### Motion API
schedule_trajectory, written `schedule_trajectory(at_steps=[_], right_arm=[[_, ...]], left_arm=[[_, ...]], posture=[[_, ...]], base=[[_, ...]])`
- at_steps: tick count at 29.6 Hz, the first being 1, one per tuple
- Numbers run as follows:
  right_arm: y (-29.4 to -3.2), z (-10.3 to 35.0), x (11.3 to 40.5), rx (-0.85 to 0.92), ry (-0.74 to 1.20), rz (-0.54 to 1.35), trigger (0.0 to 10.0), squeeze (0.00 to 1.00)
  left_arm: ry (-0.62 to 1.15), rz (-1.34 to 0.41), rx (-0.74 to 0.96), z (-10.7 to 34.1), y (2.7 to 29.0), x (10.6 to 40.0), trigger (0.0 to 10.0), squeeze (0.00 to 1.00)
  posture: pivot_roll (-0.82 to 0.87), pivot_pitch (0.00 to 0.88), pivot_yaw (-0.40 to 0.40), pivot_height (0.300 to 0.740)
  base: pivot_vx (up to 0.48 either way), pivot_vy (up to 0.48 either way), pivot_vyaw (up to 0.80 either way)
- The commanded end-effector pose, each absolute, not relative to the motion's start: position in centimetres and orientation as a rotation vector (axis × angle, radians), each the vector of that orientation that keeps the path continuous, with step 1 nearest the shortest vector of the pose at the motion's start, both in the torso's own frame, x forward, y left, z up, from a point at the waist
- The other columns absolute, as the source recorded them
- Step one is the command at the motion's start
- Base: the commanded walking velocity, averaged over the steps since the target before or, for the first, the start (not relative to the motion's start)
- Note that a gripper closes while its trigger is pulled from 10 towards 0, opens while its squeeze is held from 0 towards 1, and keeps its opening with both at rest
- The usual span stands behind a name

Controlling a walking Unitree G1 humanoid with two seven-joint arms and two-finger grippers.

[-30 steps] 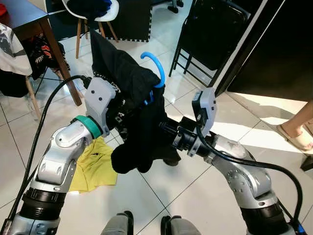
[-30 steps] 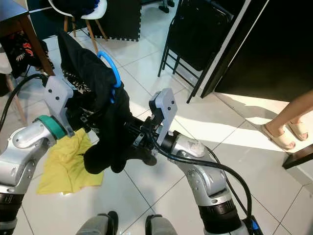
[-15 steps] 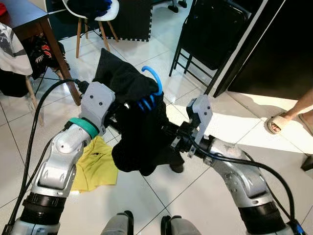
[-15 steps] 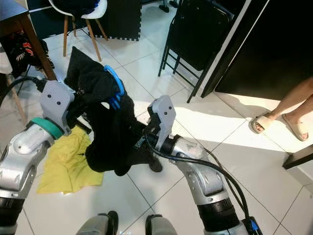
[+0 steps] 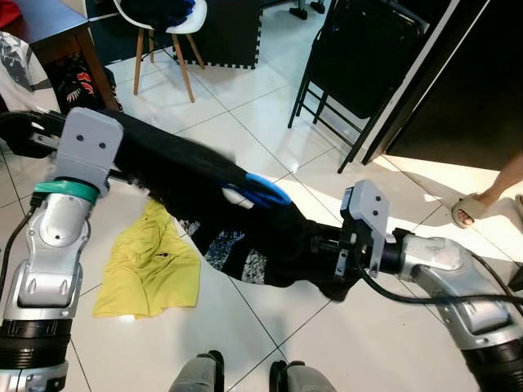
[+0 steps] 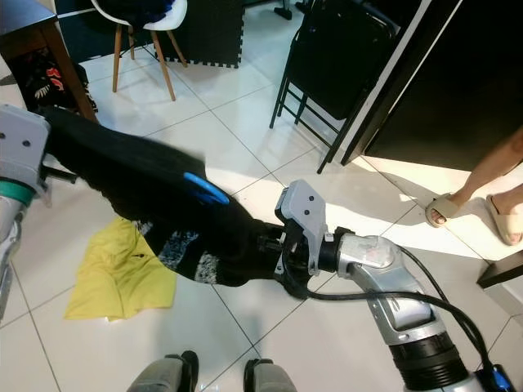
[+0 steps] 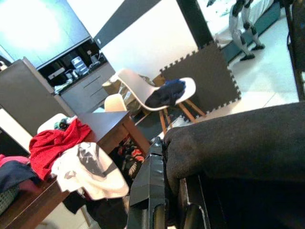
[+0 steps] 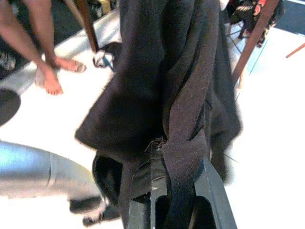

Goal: Hang hanger

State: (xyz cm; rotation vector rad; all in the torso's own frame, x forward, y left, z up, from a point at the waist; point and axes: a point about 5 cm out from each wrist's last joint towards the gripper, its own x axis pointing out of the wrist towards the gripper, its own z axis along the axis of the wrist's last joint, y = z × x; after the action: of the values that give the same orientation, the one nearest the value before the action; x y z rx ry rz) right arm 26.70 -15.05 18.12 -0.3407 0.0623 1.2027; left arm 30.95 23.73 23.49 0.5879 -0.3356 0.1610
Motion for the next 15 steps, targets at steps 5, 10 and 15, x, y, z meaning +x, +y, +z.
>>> schedule_trajectory(at_steps=[5,10,15], right_arm=[[-14.0,18.4,24.5,-0.329,0.098,1.373,10.0,0.00],[-12.8,19.1,24.2,-0.247,0.052,1.421,10.0,0.00],[-12.2,19.3,24.7,-0.129,0.021,1.408,10.0,0.00]], left_arm=[[-0.275,0.175,0.589,23.4,25.1,31.3,0.0,0.00],[-0.222,0.063,0.548,22.1,23.7,31.4,0.0,0.00],[-0.216,0.002,0.433,21.9,22.8,31.2,0.0,0.00]], posture=[[0.04,0.093,0.027,0.740],[0.04,0.095,0.032,0.740],[0.04,0.096,0.033,0.740]], base=[[0.000,0.000,0.00],[0.000,0.000,0.00],[0.000,0.000,0.00]])
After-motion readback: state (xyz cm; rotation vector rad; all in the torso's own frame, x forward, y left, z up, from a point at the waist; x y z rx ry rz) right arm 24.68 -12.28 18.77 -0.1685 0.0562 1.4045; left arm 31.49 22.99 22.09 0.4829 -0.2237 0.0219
